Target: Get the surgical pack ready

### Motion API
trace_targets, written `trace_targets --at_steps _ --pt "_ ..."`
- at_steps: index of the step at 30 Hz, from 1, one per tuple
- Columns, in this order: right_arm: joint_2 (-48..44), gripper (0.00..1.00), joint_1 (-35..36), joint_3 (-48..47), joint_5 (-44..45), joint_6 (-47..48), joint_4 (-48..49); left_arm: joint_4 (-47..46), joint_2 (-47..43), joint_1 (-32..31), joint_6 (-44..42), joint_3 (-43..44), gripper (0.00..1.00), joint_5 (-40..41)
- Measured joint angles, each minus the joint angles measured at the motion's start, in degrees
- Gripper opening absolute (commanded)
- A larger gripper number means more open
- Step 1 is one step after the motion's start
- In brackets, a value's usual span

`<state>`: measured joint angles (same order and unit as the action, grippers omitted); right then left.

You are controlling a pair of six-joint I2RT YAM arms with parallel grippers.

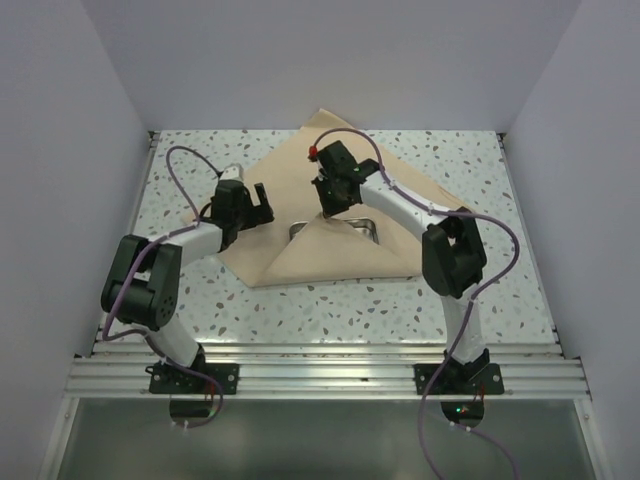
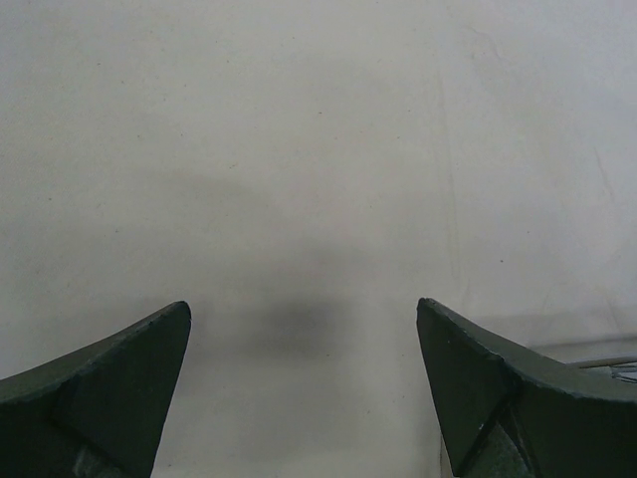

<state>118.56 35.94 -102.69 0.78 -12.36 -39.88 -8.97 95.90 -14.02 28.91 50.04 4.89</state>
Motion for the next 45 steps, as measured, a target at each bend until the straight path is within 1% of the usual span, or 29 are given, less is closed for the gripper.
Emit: trace_targets --at_steps 9,14,22,23,24,25,26,28,30,31,37,41,42,43,45 --pt "6.4 0.00 -1.9 -6.8 -0.4 0.9 -1.3 -0.6 2.4 0.0 0.0 0.7 0.99 -2.8" --pt "9.7 0.00 -2.5 -11.6 -0.5 1.6 -2.8 -0.9 3.4 0.0 0.0 1.5 0.98 -6.7" --pt "12.6 0.00 -3.3 -15.7 -0.4 2.8 -3.8 -1.4 3.5 -0.6 0.3 1.5 0.98 -13.2" --pt "13.2 0.03 -3.3 -16.2 -0.4 3.0 -3.8 -1.6 3.5 -0.8 0.5 1.5 0.98 -14.1" --pt "13.7 0.09 -3.4 -16.4 -0.4 3.1 -3.7 -1.9 3.5 -1.1 0.6 1.4 0.97 -14.8" --pt "14.2 0.22 -3.4 -16.5 -0.3 3.2 -3.7 -2.4 3.5 -1.5 0.7 1.3 0.97 -15.3" --pt "14.6 0.27 -3.4 -16.5 -0.3 3.3 -3.7 -2.7 3.5 -1.9 0.8 1.1 0.98 -15.7" --pt "15.1 0.37 -3.5 -16.7 -0.3 3.5 -3.5 -3.2 3.5 -2.7 1.1 0.7 0.97 -16.3" --pt "15.6 0.40 -3.5 -16.9 0.1 3.5 -3.2 -3.5 3.5 -3.3 1.5 0.5 0.97 -16.6" --pt "15.6 0.43 -3.6 -16.9 0.2 3.5 -3.1 -3.6 3.5 -3.5 1.5 0.5 0.97 -16.7" --pt "15.6 0.45 -4.8 -16.8 -0.6 2.9 -1.9 -3.7 3.5 -3.6 1.5 0.4 0.97 -16.7" --pt "15.1 0.46 -7.0 -15.3 -5.2 2.1 0.6 -3.6 3.5 -3.7 1.5 0.4 0.96 -16.3" --pt "15.1 0.45 -7.8 -14.8 -6.7 2.0 0.9 -3.5 3.5 -3.8 1.5 0.4 0.96 -16.2" --pt "15.1 0.42 -8.6 -14.5 -8.2 1.9 1.2 -3.5 3.5 -3.8 1.5 0.4 0.96 -16.2" --pt "15.1 0.42 -10.0 -13.9 -11.0 1.8 1.7 -3.5 3.5 -3.8 1.5 0.4 0.96 -16.0"
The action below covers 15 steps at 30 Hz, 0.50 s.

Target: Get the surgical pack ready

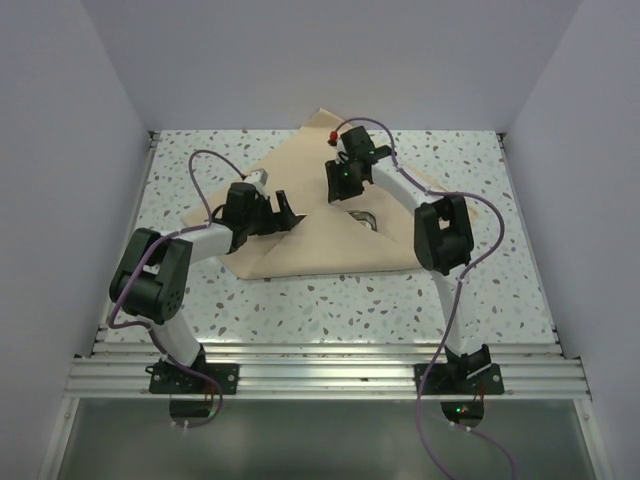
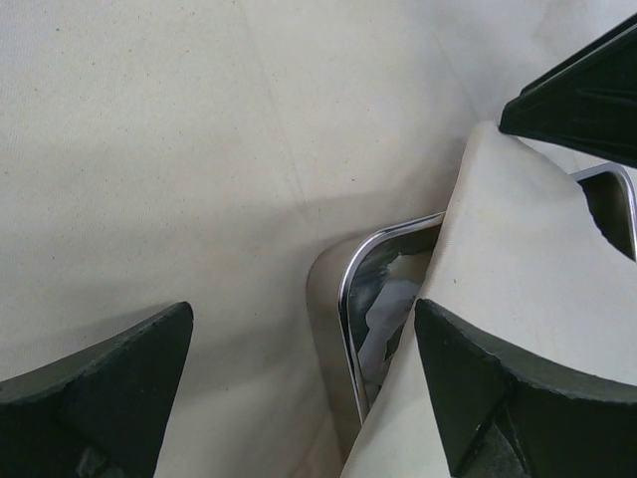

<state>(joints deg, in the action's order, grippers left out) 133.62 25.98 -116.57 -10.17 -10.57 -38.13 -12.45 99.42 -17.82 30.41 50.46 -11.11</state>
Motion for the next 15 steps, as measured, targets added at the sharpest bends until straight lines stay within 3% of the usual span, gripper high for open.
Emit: trace_targets --at_steps 9,15 --pt "-0.6 0.51 -3.9 5.8 -10.7 -1.2 3.1 0.0 0.5 -1.0 0.0 0.0 0.96 0.8" --pt "-3.2 0.62 -5.1 12.0 -16.7 -4.4 9.2 0.1 1.0 -1.5 0.0 0.0 0.95 1.2"
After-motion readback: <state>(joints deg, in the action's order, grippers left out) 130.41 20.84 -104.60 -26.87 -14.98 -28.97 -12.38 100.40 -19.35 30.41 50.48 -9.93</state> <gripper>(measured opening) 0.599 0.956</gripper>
